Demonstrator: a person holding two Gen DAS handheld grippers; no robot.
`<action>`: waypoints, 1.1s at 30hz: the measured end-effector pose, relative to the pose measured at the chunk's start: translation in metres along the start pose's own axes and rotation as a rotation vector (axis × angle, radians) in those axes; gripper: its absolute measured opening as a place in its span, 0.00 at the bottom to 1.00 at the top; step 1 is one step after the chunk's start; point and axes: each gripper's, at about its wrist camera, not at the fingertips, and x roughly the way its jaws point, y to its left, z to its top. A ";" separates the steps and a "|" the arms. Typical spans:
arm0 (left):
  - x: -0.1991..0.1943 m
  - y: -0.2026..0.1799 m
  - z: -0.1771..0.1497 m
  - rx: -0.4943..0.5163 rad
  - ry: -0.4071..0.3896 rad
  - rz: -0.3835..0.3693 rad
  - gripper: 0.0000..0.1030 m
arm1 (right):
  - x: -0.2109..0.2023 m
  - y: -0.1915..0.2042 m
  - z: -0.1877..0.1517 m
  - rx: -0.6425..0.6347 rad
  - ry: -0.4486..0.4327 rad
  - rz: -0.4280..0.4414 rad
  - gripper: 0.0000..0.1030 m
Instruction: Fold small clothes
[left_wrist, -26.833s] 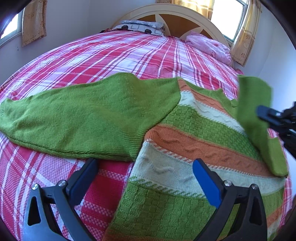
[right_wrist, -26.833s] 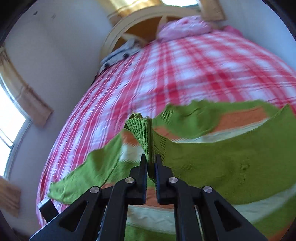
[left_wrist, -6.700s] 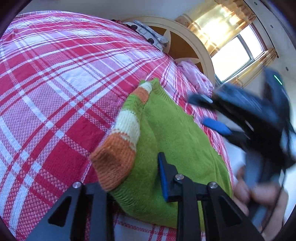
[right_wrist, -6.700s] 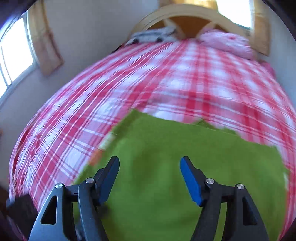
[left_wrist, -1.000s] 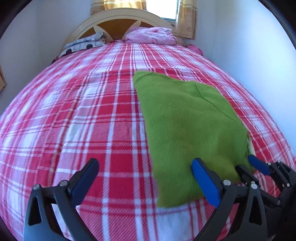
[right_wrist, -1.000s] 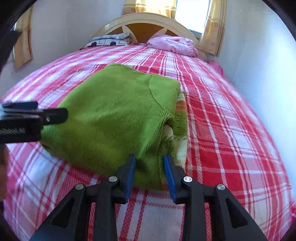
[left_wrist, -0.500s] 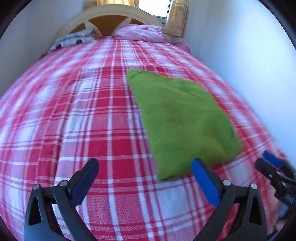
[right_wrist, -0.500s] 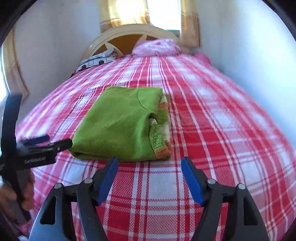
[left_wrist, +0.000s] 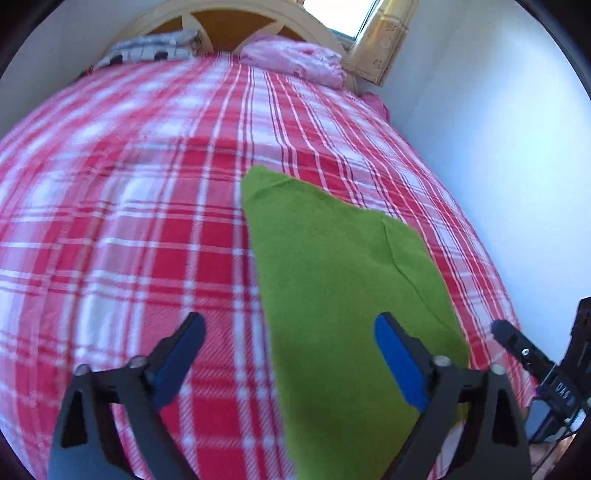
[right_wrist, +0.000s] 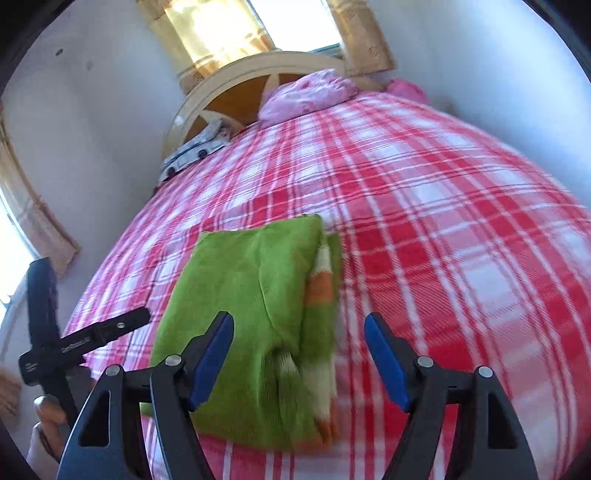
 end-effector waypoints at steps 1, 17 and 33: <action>0.007 0.001 0.002 -0.015 0.019 -0.021 0.78 | 0.009 -0.001 0.005 -0.008 0.006 0.017 0.72; 0.045 0.001 -0.019 0.006 -0.002 -0.157 0.78 | 0.106 -0.013 0.007 -0.046 0.200 0.231 0.73; 0.047 -0.009 -0.023 0.065 -0.052 -0.106 0.70 | 0.114 0.003 0.000 -0.101 0.152 0.175 0.58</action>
